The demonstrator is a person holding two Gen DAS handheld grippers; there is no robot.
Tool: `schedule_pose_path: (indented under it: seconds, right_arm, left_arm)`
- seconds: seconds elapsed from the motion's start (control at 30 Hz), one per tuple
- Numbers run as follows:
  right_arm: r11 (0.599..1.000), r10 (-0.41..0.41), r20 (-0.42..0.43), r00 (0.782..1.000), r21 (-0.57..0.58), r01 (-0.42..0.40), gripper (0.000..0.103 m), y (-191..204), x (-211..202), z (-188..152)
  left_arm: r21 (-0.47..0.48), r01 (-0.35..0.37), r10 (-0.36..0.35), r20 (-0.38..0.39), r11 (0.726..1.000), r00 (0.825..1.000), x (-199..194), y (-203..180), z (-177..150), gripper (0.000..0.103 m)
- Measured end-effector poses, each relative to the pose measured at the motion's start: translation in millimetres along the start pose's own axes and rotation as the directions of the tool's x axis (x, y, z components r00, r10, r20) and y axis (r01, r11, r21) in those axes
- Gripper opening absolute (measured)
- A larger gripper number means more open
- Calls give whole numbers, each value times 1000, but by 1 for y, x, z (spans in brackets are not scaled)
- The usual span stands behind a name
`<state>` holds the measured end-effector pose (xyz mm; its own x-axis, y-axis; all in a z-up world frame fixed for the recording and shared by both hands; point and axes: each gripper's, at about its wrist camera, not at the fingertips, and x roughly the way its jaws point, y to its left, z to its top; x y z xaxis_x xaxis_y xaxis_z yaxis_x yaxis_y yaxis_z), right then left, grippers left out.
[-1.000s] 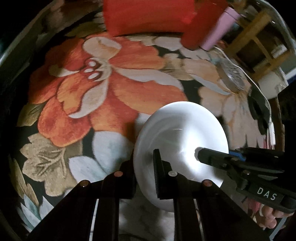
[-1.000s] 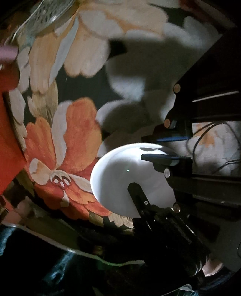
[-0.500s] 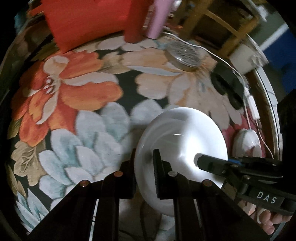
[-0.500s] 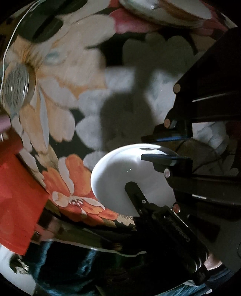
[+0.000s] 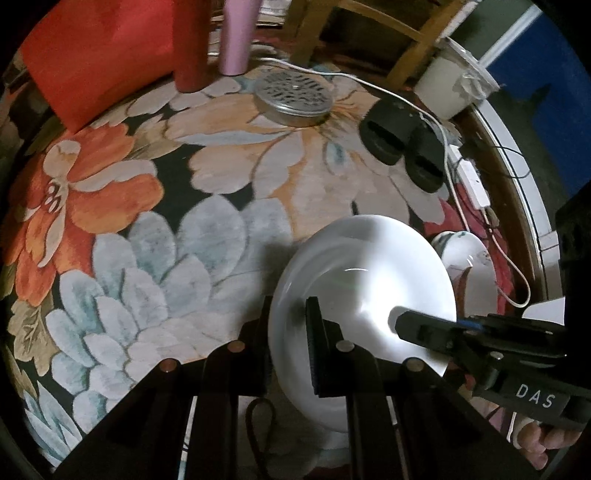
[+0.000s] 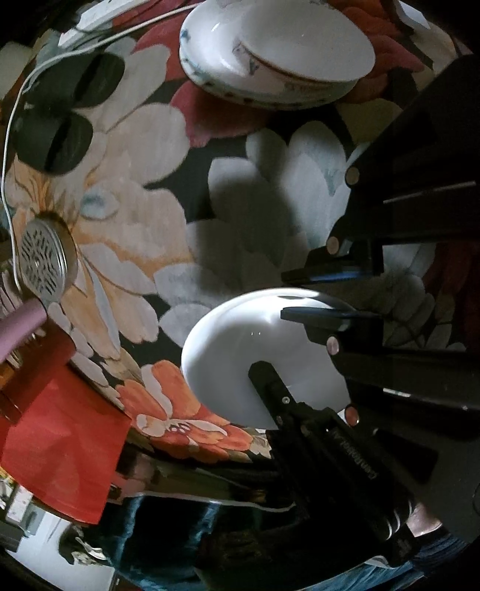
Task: Organize plates and bowls
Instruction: 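Lift the last white bowl and carry it over the stack, then lower the bowl into the stacked bowls and open both grippers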
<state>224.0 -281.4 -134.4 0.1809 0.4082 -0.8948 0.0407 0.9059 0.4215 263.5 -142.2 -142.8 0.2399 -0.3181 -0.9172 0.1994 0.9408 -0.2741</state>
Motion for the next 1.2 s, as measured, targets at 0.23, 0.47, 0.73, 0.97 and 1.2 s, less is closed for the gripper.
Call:
schedule_pose_path:
  seconds: [0.23,0.47,0.73,0.97,1.2]
  right_arm:
    - [999,-24,45,999,48,22,13,-34,-24,-9]
    - [989,-76,98,992,136,62,13,-81,-51,-28]
    - [958,-160,135,978,258,122,13,-142,-77,-49]
    - [931,-208,132,969,331,155,13,-178,-81,-52]
    - [913,-211,112,971,377,155,12,-200,-74,-52]
  left_arm:
    - [48,23,-23,-6,999,1000,9,-40,1,14]
    - [111,87,-83,-43,990,996,32,-98,1,14]
    - [202,143,-126,-97,969,987,62,-168,-6,13]
    - [233,159,-130,-137,959,982,91,-205,-7,14]
    - [265,137,-101,-144,954,984,101,-214,-6,14]
